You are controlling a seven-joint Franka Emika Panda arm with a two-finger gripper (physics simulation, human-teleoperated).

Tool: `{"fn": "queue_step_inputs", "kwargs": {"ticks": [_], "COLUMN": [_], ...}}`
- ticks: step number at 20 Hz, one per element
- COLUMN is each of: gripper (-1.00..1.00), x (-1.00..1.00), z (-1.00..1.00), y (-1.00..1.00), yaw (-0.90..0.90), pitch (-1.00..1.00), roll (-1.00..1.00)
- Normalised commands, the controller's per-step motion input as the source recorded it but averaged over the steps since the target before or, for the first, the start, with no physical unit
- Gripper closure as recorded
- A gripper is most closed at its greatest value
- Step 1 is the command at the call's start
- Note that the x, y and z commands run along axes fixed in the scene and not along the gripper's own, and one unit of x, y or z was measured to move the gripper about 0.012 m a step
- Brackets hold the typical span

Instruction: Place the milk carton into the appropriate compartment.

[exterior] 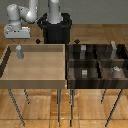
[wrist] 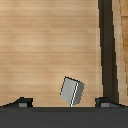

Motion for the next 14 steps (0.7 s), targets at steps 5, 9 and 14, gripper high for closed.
{"fn": "queue_step_inputs", "kwargs": {"ticks": [5, 9, 14], "gripper": [-1.00, -1.00, 1.00], "x": [0.00, 0.00, 0.00], "z": [-0.80, 0.00, -0.20], "y": [-0.20, 0.00, 0.00], "yaw": [0.00, 0.00, 0.00], "pitch": [0.00, 0.00, 0.00], "roll": [0.00, 0.00, 0.00]}}
